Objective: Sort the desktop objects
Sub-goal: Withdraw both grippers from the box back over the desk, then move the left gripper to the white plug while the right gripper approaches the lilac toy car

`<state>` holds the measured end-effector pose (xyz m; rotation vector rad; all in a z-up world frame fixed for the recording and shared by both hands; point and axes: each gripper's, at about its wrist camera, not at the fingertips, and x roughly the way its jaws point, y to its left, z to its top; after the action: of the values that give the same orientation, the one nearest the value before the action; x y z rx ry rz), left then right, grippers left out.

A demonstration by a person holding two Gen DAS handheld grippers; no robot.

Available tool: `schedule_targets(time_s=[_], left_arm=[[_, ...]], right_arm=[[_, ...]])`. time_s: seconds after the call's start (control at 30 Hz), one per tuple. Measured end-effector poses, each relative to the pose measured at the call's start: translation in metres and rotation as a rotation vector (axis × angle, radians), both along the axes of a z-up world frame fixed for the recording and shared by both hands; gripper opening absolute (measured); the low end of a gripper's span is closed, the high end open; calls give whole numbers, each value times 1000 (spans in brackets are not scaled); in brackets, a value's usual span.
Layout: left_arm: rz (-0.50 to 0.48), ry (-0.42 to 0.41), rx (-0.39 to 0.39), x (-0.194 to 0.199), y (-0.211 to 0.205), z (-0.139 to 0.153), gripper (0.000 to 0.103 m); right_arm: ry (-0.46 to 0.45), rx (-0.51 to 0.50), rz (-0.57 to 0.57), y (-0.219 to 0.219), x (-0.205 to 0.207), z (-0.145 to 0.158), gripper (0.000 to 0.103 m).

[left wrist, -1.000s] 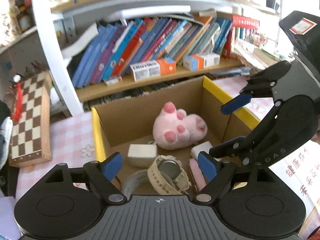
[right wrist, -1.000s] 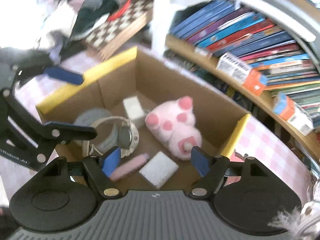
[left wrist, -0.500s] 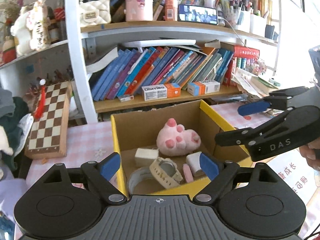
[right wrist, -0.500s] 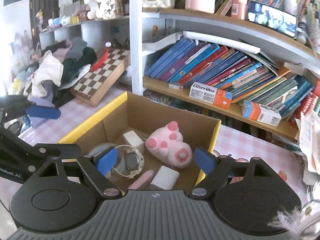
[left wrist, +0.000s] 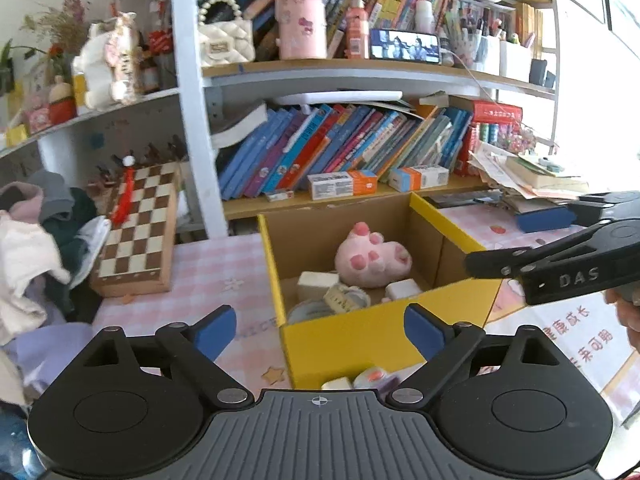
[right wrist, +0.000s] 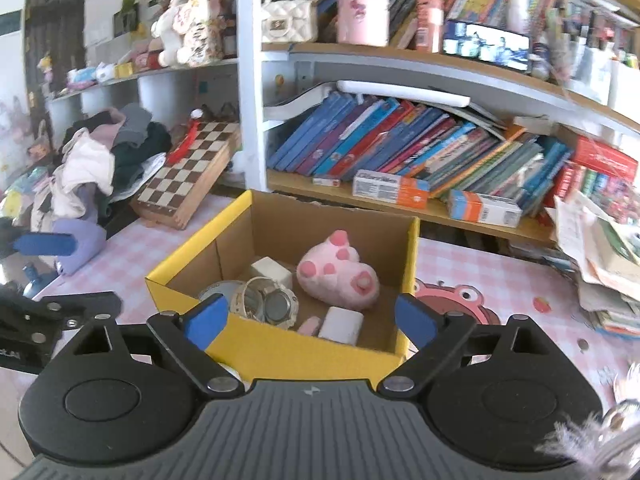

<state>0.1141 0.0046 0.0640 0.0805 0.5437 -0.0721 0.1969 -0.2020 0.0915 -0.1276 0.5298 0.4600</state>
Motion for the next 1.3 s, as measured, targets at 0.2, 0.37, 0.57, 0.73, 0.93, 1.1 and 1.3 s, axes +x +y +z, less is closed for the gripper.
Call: schedule_targets(time_s=[0.2,0.37,0.57,0.73,0.93,1.1,1.3], left_arm=[[54,1,-13,-26,17,-6,93],[71,16,-28,-43,25,-13,93],[75,35,-22,-59,28,-26,93],[92,51,-13,-69,28,-36,93],[96,75,-16,-76,27,-49,93],[92,92,1,-76,25,-59,93],[82,101,16,-69,23,-64,93]], right_arm=[[-17,33,-122,-10,-30,-9,96],[15,17,-176,-14,-52,-23,98],[30,-29,-213,-9,-79,-42,100],[42,-77,-218,2,-97,-59,100],[78,-93,-183,18,-106,-73,100],[97,-115,-136,33,-109,-83,100],[98,-156,-62,52,-96,-86,100]])
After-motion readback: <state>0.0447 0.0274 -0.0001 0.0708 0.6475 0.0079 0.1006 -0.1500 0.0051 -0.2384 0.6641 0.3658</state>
